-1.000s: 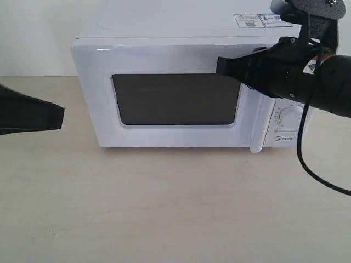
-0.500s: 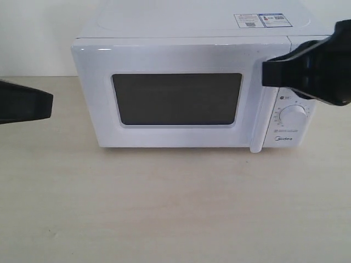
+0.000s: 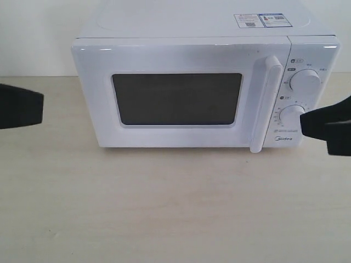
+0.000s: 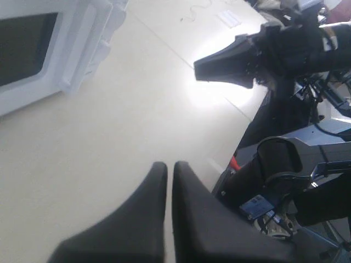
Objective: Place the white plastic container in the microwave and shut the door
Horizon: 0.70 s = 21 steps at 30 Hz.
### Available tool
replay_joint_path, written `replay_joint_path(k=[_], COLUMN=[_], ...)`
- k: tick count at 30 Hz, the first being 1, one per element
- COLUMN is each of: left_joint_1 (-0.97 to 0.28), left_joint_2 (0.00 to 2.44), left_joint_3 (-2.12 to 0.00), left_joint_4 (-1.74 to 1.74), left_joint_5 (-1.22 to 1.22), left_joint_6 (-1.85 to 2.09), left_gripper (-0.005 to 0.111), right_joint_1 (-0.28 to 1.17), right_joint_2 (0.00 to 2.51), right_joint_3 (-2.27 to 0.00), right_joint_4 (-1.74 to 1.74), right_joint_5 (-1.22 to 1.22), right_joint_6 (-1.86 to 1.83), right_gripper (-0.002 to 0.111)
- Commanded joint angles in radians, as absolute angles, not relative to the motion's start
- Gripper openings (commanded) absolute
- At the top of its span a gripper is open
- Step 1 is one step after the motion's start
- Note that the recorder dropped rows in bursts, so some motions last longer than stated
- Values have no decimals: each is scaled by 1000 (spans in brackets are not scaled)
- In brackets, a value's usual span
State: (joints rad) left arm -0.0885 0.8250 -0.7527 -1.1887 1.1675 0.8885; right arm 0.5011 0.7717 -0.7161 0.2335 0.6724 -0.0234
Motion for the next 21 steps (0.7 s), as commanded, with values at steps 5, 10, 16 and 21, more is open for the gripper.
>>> replay_joint_path(k=[5, 10, 16, 21], left_joint_1=[-92, -92, -92, -92], left_joint_2=[710, 674, 673, 659], left_joint_3=[-757, -757, -757, -770], left_joint_4=[-1320, -1364, -1364, -1348], left_joint_5=[1172, 1179, 1176, 1159], left_joint_6=[931, 931, 931, 951], left_gripper=[4, 4, 4, 4], right_joint_1=[499, 499, 499, 499], right_joint_2=[767, 767, 767, 767], right_joint_3=[-721, -721, -721, -721], right_joint_4=[229, 229, 229, 229], right_joint_5=[680, 678, 678, 678], right_joint_6=[-27, -27, -27, -27], right_gripper=[0, 0, 0, 0])
